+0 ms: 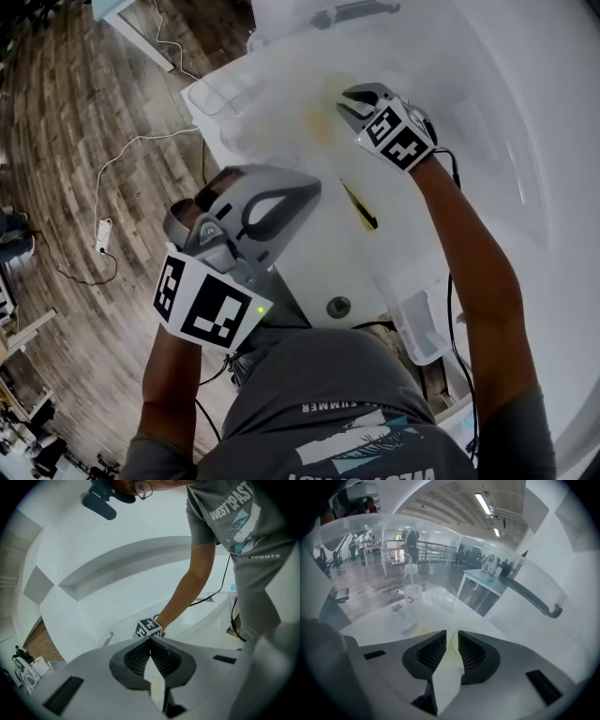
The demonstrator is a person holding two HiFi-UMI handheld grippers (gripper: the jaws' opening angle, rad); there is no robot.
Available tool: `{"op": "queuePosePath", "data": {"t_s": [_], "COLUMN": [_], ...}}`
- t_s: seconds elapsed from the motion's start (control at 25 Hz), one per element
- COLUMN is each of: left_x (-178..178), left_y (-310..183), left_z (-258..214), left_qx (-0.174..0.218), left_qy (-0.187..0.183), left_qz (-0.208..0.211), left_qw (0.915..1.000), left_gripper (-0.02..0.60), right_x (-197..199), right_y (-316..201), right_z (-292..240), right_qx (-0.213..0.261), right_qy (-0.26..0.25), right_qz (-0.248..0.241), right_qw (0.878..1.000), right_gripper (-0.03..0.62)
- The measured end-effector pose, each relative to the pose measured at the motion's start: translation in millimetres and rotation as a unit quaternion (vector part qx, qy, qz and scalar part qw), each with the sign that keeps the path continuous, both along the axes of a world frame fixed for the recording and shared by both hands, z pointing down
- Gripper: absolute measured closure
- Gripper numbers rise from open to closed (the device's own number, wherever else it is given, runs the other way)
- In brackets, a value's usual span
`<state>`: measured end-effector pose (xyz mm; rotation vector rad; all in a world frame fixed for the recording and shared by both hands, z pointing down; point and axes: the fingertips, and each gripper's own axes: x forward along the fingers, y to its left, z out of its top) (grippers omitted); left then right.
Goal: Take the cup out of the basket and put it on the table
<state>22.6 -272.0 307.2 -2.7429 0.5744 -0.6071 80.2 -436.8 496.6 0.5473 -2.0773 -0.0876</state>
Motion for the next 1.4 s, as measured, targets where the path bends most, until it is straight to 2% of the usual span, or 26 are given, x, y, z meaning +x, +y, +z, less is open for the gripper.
{"op": "queuePosePath", "data": {"t_s": [0.24,0.48,0.6,0.88,1.4], "left_x": [-6,-11,-13,-15,-7], "left_y": [-6,-6,-4,-4,15], "left_z": [15,15,17,17,-10], "left_qx": [-0.009,-0.014,-0.014,-0.008,0.02], "left_qy": [0.001,0.003,0.003,0.002,0.006], "left_qz": [-0.01,-0.017,-0.02,-0.021,0.009], "left_qw": [0.9999,0.9998,0.9997,0.9997,0.9997], "left_gripper": [0.571,0.571,0.571,0.571,0.571], "right_x": [-6,1,4,2,-17], "right_y": [-10,-14,-14,-6,28], "right_z": [43,70,76,58,-72], "right_qx": [-0.019,-0.025,-0.026,-0.014,0.099], "right_qy": [0.051,0.122,0.136,0.121,0.047], "right_qz": [-0.027,-0.046,-0.047,-0.035,-0.019], "right_qw": [0.998,0.991,0.989,0.992,0.994], "right_gripper": [0.51,0.51,0.544,0.563,0.563]}}
